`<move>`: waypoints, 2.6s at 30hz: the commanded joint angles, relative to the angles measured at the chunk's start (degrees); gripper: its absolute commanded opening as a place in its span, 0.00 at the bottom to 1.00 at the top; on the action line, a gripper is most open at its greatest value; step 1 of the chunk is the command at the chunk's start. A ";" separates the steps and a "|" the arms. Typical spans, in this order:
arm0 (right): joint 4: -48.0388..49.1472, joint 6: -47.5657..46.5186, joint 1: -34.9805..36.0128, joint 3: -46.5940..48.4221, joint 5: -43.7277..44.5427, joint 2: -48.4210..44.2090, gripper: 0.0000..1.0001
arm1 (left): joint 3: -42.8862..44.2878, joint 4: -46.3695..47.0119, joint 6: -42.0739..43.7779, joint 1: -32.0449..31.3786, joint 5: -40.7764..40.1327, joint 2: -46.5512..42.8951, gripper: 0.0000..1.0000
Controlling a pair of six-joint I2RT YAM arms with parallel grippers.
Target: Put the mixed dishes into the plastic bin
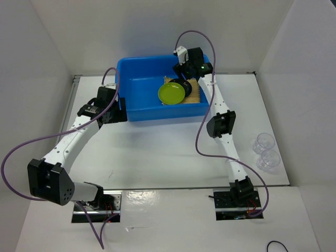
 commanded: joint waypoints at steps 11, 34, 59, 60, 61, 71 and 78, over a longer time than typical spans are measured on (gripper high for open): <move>-23.07 -2.10 -1.80 -21.34 -11.71 -33.45 0.60 | 10.83 9.24 -5.47 13.79 44.29 15.78 0.51; 14.72 14.69 -17.36 -119.81 11.39 -111.97 0.21 | 109.88 -28.33 -9.72 -5.26 11.84 72.48 0.00; 19.38 16.80 -15.34 -122.19 27.09 -104.95 0.55 | 112.62 -27.93 -11.47 -6.41 5.92 91.56 0.04; 19.38 16.80 -15.34 -122.19 27.90 -102.93 0.55 | 112.62 -28.71 -11.47 -6.41 5.92 90.95 0.05; 17.55 16.27 -15.34 -121.58 28.43 -98.04 0.55 | 112.62 -28.72 -10.95 -6.41 5.92 90.25 0.05; 10.42 7.06 -28.96 -115.86 21.32 -82.18 0.69 | 111.23 -36.72 -7.43 -4.40 1.09 79.53 0.32; 13.93 2.73 -32.74 -118.23 19.21 -78.67 0.66 | 108.59 -34.96 -7.43 -2.73 4.42 69.34 0.43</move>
